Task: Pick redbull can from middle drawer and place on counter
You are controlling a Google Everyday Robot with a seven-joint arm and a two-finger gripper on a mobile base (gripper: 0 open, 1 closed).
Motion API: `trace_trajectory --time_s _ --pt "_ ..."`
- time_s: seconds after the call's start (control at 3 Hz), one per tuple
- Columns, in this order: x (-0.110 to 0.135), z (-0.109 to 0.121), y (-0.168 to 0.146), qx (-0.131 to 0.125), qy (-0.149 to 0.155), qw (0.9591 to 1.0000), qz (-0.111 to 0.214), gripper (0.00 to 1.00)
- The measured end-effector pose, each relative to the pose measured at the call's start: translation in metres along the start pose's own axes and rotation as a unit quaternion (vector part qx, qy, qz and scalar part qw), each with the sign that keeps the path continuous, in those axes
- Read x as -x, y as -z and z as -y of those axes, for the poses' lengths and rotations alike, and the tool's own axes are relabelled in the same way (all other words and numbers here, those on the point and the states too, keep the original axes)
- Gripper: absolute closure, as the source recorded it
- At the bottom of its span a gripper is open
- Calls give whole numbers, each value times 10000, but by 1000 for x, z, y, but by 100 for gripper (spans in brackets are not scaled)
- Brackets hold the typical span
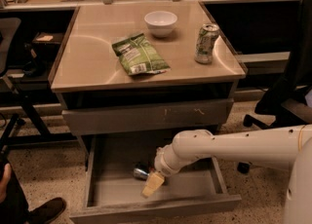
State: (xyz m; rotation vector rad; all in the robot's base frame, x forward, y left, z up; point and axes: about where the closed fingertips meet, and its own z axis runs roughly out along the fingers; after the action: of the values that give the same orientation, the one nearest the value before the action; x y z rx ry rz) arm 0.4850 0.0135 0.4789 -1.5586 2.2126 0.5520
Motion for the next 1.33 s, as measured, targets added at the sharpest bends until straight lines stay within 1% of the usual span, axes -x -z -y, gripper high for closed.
trace_trajectory --time_s 0.67,1.33 --pt "13 38 -33 -100 209 9995 212 0" --pt "0 60 -66 -96 92 9997 227 0"
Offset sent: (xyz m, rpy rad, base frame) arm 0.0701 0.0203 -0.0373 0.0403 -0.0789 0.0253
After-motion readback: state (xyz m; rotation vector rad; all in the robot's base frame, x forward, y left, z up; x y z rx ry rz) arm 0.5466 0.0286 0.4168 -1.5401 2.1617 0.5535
